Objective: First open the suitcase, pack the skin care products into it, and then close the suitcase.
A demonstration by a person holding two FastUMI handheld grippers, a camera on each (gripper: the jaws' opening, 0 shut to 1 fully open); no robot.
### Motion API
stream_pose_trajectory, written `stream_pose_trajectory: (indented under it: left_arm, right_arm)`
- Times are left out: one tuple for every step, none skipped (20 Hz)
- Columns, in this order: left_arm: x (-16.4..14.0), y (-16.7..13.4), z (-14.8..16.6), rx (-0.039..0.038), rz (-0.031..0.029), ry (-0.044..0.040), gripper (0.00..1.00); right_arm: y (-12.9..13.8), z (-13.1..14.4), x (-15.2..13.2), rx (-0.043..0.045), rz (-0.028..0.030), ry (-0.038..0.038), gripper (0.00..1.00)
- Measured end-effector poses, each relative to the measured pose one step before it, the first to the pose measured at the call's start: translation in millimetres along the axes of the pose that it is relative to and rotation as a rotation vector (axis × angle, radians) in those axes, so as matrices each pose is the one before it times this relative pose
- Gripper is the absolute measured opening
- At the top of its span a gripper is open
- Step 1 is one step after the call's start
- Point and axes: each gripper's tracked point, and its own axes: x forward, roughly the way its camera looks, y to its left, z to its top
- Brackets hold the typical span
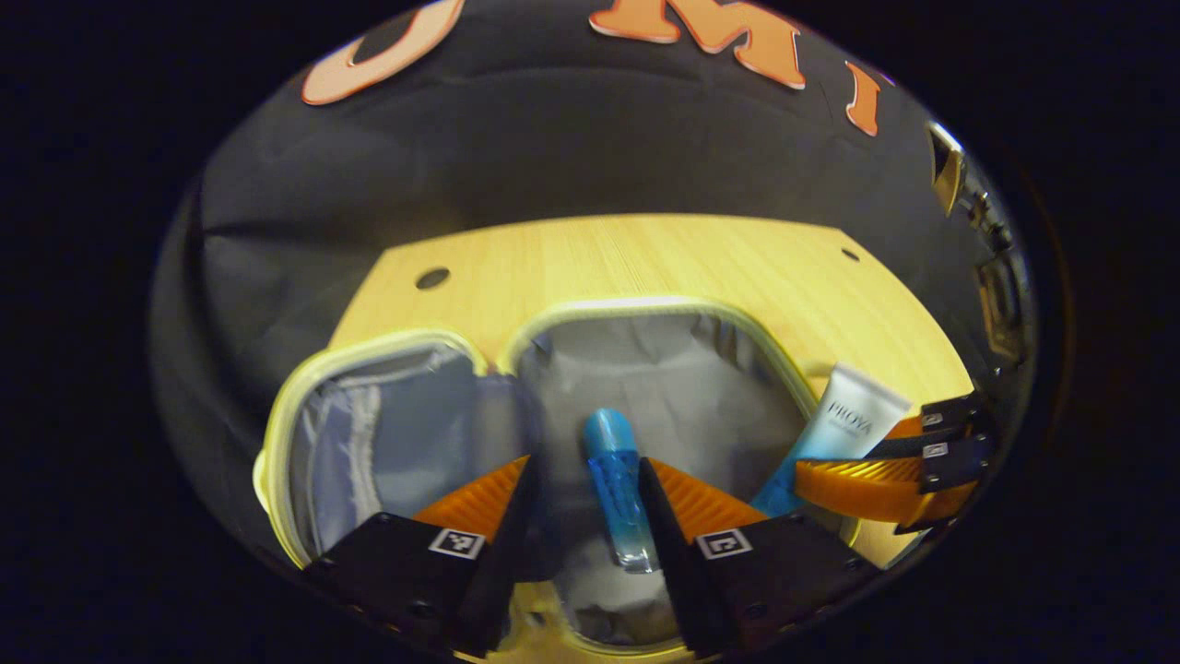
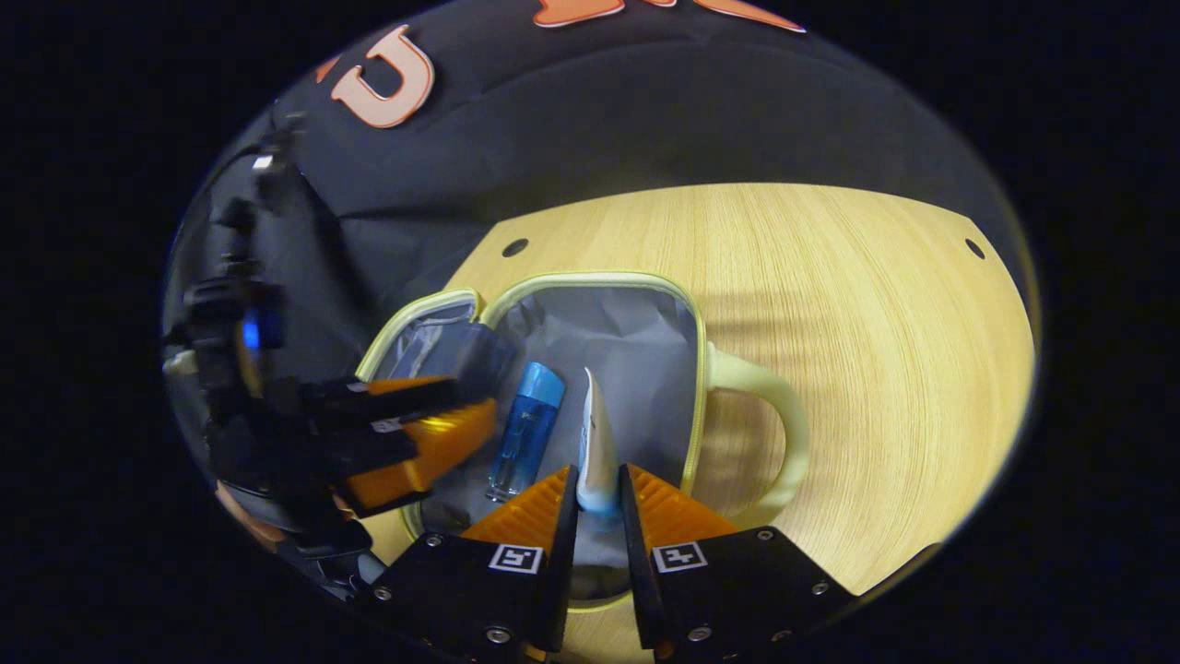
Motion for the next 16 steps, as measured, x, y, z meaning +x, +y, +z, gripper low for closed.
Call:
stream_pose_trajectory:
  left_arm:
    - [-7.34, 10.69, 7.11, 0.00096, 0.02744, -0.04351, 0.82]
    - [-10.7, 13.93, 5.0, 0.00052, 0.0326, -0.0235, 0.87]
    - [-9.78, 14.62, 3.76, -0.00357, 0.03112, -0.02992, 0.92]
    - [-9.83, 15.75, 1.18, -0.00324, 0.02982, -0.0129, 0.91]
    - [-8.29, 18.4, 1.15, -0.00608, 0.03633, -0.01545, 0.93]
    - [-1.99, 16.82, -3.91, -0.01246, 0.02814, -0.00127, 0.94]
    - [0.25, 17.43, -2.66, -0.02205, 0.02659, -0.00724, 0.94]
    - [1.14, 15.45, -4.65, -0.02729, 0.02171, 0.00525, 0.95]
    - [2.88, 15.85, -4.43, -0.02715, 0.02576, -0.00037, 0.94]
    - [1.28, 16.6, -4.79, -0.02357, 0.01853, 0.00282, 0.95]
    - [0.07, 15.87, -3.53, -0.02111, 0.01911, 0.00399, 0.94]
    - [1.36, 14.86, -2.54, -0.01824, 0.01843, 0.00797, 0.95]
    - [2.16, 13.89, 0.18, -0.01988, 0.01605, 0.00006, 0.95]
    - [2.63, 10.72, 0.21, -0.01987, 0.00891, 0.00188, 0.95]
    - [1.85, 10.1, -1.86, -0.01601, 0.01306, 0.00092, 0.96]
    - [3.57, 11.45, -1.13, -0.0142, 0.0141, 0.00227, 0.96]
  right_arm:
    - [0.08, -3.48, 3.53, 0.00703, -0.00424, 0.02239, 0.3]
    - [-0.15, -0.12, 1.83, 0.00779, 0.00094, 0.0006, 0.3]
    - [1.17, 1.5, 1.64, 0.0116, 0.00256, 0.00394, 0.31]
    - [2.78, 0.35, -0.35, 0.00862, 0.00605, 0.00464, 0.27]
    - [1.57, -0.26, 2.36, 0.0092, 0.00198, 0.00131, 0.35]
    - [2.59, -0.29, 2.77, 0.0083, 0.00524, 0.00316, 0.36]
    - [0.28, 1.48, 0.06, 0.0038, -0.00156, -0.00501, 0.41]
    - [-0.17, 1.9, -1.48, -0.00122, 0.00019, -0.01014, 0.43]
    - [-0.94, 3.73, -4.4, -0.00385, -0.00211, -0.01675, 0.49]
    - [0.99, 3.81, -3.31, -0.00721, -0.00002, -0.02231, 0.47]
    - [-0.52, 6.39, -6.65, -0.0076, -0.00656, -0.03121, 0.6]
    - [-0.11, 4.64, -6.68, -0.01107, -0.00728, -0.03025, 0.65]
    - [-3.4, 6.4, -8.64, -0.00925, -0.0142, -0.03194, 0.72]
    - [-2.62, 7.63, -8.88, -0.01005, -0.01056, -0.03932, 0.75]
    - [-4.0, 8.8, -9.6, -0.00762, -0.01373, -0.03626, 0.81]
    - [-4.27, 9.83, -13.84, -0.00259, -0.01017, -0.03989, 0.83]
